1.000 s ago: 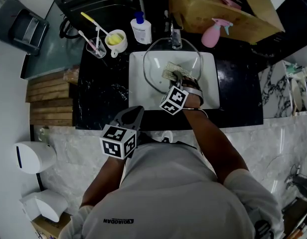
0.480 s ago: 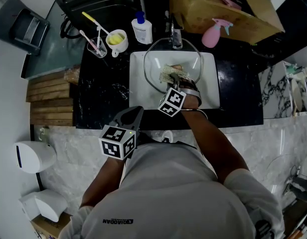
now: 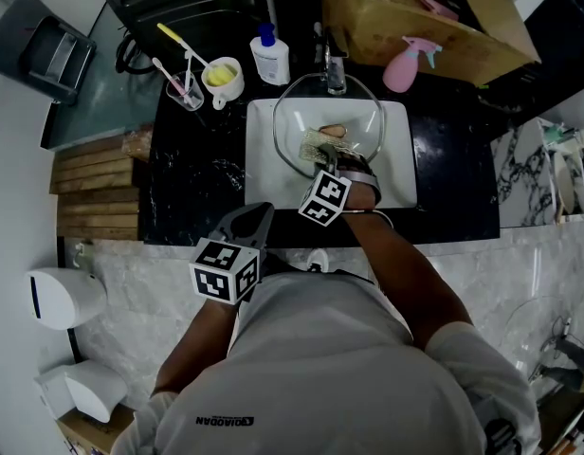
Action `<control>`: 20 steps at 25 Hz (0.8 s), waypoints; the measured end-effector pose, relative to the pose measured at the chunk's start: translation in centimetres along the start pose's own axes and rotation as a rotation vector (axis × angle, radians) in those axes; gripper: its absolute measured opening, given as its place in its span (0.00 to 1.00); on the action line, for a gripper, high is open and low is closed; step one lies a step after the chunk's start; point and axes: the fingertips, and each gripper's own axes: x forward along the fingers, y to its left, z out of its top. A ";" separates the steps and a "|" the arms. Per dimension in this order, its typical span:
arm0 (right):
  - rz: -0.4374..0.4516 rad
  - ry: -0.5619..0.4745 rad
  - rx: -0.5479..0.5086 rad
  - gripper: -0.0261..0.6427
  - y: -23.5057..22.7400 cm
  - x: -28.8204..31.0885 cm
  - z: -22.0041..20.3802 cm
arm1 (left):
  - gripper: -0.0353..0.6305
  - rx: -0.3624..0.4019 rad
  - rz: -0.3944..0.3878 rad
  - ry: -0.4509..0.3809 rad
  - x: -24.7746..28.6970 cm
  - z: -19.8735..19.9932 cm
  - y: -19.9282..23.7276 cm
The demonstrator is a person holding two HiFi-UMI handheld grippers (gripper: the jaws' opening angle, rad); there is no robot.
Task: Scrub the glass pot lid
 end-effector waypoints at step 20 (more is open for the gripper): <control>0.006 -0.202 0.258 0.17 -3.1 -6.0 4.0 | 0.08 -0.027 -0.022 -0.010 1.0 0.7 0.8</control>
